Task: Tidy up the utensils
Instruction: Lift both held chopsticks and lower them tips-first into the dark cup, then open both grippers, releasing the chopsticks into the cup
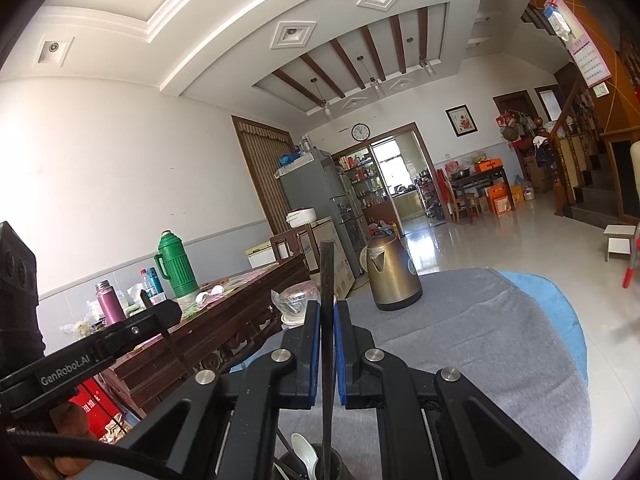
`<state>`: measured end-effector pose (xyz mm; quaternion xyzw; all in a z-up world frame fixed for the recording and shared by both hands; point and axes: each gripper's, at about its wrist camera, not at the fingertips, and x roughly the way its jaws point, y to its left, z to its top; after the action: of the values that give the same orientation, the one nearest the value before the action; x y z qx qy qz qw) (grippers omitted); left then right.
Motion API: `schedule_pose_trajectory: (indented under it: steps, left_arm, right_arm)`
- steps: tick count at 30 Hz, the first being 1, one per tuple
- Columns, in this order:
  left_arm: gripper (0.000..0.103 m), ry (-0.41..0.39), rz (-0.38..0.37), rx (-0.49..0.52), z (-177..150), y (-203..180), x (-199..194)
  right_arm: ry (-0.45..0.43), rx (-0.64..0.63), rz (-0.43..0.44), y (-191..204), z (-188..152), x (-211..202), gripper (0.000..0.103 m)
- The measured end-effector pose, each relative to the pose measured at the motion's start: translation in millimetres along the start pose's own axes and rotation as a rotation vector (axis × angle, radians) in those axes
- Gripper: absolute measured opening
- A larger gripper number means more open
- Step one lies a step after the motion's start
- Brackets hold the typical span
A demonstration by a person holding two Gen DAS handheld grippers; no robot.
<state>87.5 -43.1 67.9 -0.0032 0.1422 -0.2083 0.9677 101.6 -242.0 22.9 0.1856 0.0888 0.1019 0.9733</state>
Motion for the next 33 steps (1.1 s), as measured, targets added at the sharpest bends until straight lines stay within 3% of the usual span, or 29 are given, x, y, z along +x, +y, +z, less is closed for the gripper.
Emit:
schedule_pose_trajectory:
  steps: [27, 30, 32, 33]
  left_arm:
    - [0.007, 0.094, 0.032, 0.011, -8, 4, 9]
    - [0.015, 0.092, 0.041, 0.011, -7, 6, 6]
    - [0.033, 0.087, 0.049, 0.015, -7, 6, 4]
    - [0.038, 0.078, 0.06, 0.019, -6, 6, 2]
  right_arm:
    - [0.071, 0.031, 0.043, 2, -8, 12, 0.01]
    - [0.068, 0.035, 0.045, 2, -7, 11, 0.01]
    - [0.068, 0.05, 0.056, -1, -6, 10, 0.01]
    - [0.065, 0.056, 0.058, -2, -5, 9, 0.01]
